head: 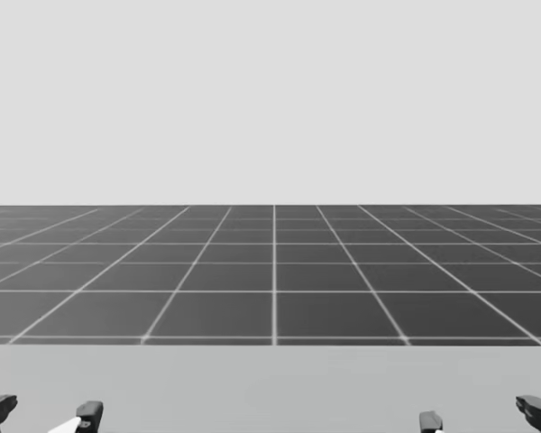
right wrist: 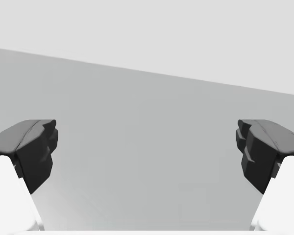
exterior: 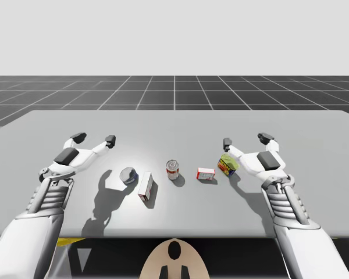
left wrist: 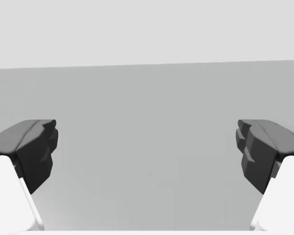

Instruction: Lift the pudding box off the table.

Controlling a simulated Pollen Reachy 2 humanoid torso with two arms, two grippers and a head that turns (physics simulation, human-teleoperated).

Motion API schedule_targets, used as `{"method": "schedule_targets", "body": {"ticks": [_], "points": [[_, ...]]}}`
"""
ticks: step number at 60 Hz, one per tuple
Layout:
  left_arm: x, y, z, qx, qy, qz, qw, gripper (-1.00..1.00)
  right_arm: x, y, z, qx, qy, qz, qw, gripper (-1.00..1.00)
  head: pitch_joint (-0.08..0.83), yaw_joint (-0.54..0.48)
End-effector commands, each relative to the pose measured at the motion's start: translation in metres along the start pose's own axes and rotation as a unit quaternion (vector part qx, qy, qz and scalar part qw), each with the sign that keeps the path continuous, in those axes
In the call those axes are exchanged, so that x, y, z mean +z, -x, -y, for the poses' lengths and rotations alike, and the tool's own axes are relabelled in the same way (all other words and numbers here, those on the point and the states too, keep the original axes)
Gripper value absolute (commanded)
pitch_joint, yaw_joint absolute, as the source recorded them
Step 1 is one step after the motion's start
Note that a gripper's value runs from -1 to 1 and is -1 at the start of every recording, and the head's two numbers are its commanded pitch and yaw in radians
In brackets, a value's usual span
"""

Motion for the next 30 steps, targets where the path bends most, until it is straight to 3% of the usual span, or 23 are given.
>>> {"method": "schedule_targets", "body": {"ticks": [1, 12, 30], "points": [[0.0, 0.0, 0.0, -0.003, 0.0, 0.001, 1.0, -1.0, 0.0016, 0.0002, -0.0009, -0.006, 0.019, 0.002, 0.9998, -1.0, 0.009, 0.01], [0.0004, -0.0003, 0.0001, -0.004, 0.0, 0.002, 1.0, -1.0, 0.0006, -0.0019, -0.0005, -0.008, 0.009, -0.005, 0.9999, -1.0, 0.061, 0.01], [-0.0004, 0.0014, 0.0009, -0.009, 0.001, 0.0, 1.0, -1.0, 0.0002, -0.0012, -0.0009, 0.004, 0.012, -0.005, 0.9999, -1.0, 0.307, 0.02]]}}
